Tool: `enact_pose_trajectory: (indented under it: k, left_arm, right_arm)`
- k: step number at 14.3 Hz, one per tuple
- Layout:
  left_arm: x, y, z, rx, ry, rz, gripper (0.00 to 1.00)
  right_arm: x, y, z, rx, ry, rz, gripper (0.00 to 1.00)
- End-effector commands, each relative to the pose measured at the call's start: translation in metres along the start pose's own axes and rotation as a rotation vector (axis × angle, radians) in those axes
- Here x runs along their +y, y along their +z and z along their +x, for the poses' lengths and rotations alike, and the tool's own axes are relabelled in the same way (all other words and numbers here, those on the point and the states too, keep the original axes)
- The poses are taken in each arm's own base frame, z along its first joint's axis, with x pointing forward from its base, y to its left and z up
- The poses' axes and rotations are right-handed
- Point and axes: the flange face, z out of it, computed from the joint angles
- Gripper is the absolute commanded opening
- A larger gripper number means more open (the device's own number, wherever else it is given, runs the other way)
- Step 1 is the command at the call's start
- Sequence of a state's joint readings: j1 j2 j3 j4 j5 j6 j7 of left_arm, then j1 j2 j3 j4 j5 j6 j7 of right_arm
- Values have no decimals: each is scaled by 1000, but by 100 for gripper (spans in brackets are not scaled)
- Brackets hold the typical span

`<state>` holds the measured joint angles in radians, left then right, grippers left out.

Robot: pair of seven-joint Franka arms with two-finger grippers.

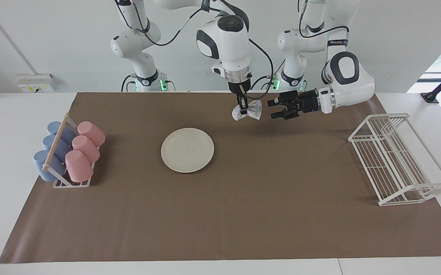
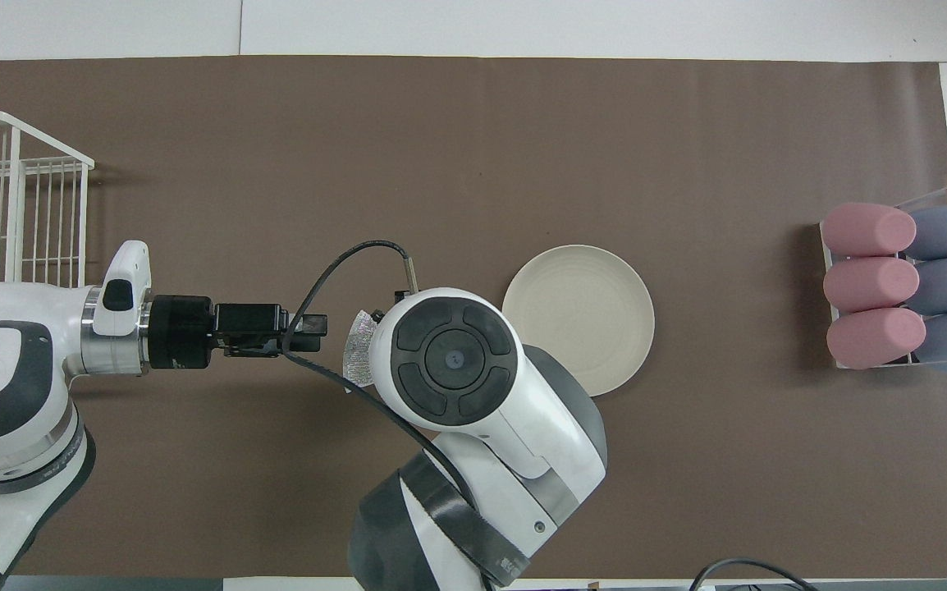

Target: Wipe plate with sponge

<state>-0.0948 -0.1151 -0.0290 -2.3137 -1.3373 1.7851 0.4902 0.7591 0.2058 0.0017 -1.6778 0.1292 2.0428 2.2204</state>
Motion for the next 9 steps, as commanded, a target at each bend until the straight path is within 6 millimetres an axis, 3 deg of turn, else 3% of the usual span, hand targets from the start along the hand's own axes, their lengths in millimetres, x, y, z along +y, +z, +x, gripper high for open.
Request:
enact_pose_trajectory:
  k: [1,7,8,9]
  left_arm:
    - [1,18,-1,-15,94,-44,100]
    - [-2,25,8,-57,175,20,94]
    - [-3,26,8,-54,174,24,84]
    - [-2,27,8,-56,176,23,63]
  right_arm:
    - [-2,0,-6,23,11,7,0]
    - [-4,2,-3,41,2,18,0]
    - [-4,2,-3,41,2,18,0]
    - [-5,2,-2,41,4,19,0]
